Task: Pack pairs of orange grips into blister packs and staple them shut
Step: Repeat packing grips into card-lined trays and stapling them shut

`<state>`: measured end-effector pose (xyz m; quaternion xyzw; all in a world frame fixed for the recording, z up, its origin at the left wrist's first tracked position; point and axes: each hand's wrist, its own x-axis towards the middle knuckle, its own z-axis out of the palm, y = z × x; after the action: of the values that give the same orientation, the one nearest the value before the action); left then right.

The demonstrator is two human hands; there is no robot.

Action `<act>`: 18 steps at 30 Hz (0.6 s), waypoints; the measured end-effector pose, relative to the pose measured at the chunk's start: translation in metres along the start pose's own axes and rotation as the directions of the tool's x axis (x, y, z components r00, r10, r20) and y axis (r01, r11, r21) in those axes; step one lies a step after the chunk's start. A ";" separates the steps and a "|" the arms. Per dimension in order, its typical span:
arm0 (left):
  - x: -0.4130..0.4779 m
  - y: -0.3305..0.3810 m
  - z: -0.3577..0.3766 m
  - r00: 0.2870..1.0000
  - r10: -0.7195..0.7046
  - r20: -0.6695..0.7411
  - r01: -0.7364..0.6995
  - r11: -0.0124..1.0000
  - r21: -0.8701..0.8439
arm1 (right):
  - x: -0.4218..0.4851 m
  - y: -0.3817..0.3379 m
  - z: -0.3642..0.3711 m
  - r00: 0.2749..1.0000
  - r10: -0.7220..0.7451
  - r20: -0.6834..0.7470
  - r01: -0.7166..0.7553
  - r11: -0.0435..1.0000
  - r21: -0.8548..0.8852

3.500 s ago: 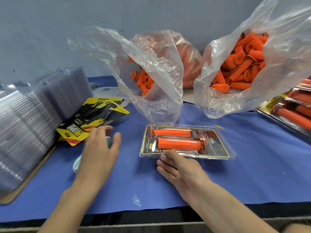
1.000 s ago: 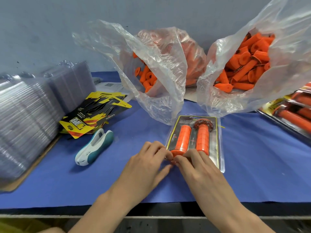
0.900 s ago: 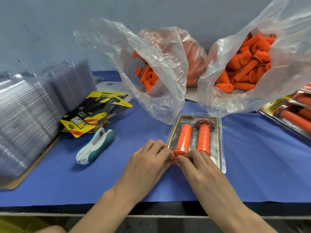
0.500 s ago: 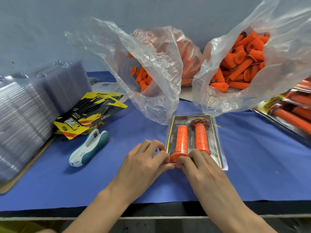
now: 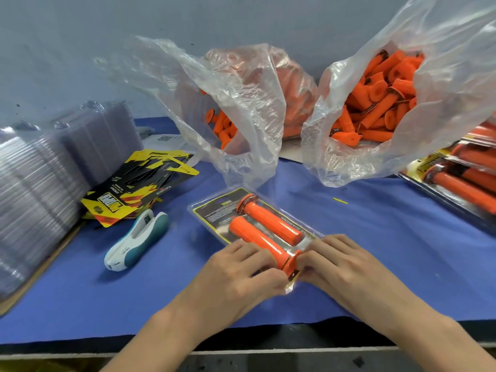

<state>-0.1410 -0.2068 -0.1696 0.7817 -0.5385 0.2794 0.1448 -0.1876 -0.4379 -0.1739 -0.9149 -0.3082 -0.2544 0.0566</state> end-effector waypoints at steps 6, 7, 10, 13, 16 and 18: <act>-0.009 -0.017 0.007 0.999 -0.001 0.048 0.001 1.000 0.015 | -0.002 0.013 0.001 1.000 0.007 0.017 -0.008 0.996 0.088; -0.009 -0.024 0.006 0.998 -0.025 0.055 0.023 0.999 0.041 | -0.002 0.017 0.002 1.000 0.010 0.013 -0.012 0.995 0.101; -0.006 -0.036 0.001 0.995 -0.097 0.034 0.094 0.990 0.102 | -0.002 0.026 0.004 0.999 0.045 0.001 -0.045 0.996 0.075; 0.000 -0.031 0.001 0.995 -0.097 0.016 0.094 0.989 0.112 | -0.002 0.031 0.007 0.996 0.091 0.017 -0.091 0.995 -0.035; 0.004 -0.022 -0.003 0.997 -0.071 -0.015 0.073 0.990 0.119 | -0.002 0.030 0.006 0.992 0.126 0.005 -0.126 0.992 -0.018; 0.008 -0.020 -0.012 0.994 -0.091 -0.062 0.098 0.987 0.128 | 0.000 0.025 0.004 0.980 0.197 -0.007 -0.195 0.974 0.113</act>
<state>-0.1239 -0.1990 -0.1533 0.8061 -0.4771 0.3284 0.1214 -0.1713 -0.4566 -0.1763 -0.9339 -0.2299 -0.2381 0.1354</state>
